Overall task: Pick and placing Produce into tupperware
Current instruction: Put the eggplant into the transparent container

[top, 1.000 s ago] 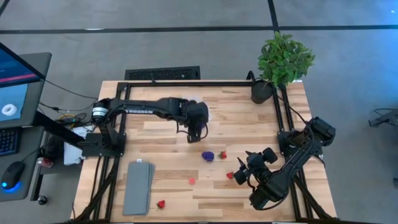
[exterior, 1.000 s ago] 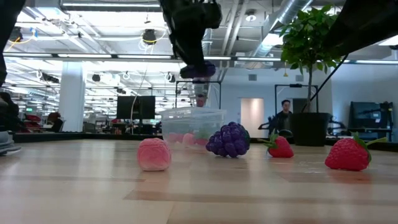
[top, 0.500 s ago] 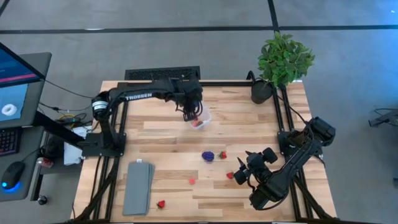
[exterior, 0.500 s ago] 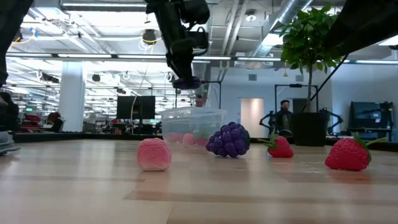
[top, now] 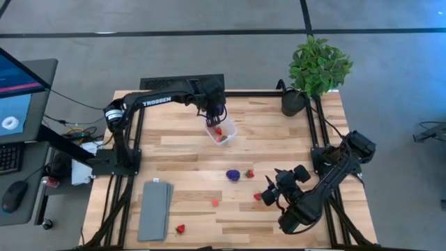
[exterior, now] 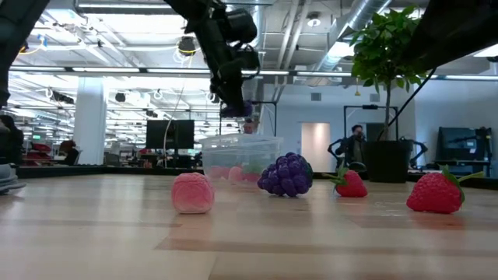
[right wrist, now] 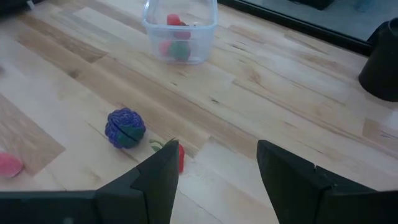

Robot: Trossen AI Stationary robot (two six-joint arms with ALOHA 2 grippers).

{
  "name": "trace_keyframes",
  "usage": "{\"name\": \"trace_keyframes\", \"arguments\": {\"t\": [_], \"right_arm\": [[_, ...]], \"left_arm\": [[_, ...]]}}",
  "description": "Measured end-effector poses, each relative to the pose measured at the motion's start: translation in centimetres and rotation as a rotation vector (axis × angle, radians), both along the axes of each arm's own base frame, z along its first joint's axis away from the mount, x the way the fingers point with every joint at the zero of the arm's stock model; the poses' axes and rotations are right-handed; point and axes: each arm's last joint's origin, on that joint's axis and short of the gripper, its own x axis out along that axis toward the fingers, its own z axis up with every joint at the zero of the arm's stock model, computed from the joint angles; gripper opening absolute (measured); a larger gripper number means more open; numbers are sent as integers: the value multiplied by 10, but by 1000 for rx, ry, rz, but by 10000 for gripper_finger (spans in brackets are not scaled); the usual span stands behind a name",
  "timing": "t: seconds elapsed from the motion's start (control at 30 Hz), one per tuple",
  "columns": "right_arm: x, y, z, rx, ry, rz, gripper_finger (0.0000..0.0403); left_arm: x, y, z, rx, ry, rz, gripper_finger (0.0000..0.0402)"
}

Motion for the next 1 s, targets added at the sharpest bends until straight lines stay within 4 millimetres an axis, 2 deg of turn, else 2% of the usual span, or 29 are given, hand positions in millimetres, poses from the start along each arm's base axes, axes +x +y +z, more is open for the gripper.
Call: {"name": "trace_keyframes", "arguments": {"t": [0.37,0.83,1.0], "right_arm": [[2,0,-1,35,-2,-13,240],[3,2,-1,51,-8,-14,240],[3,2,-2,53,-10,-14,240]], "left_arm": [[16,0,-41,-66,101,-38,139],[14,8,-43,-60,100,-23,140],[15,8,-43,-60,99,-25,164]]}}
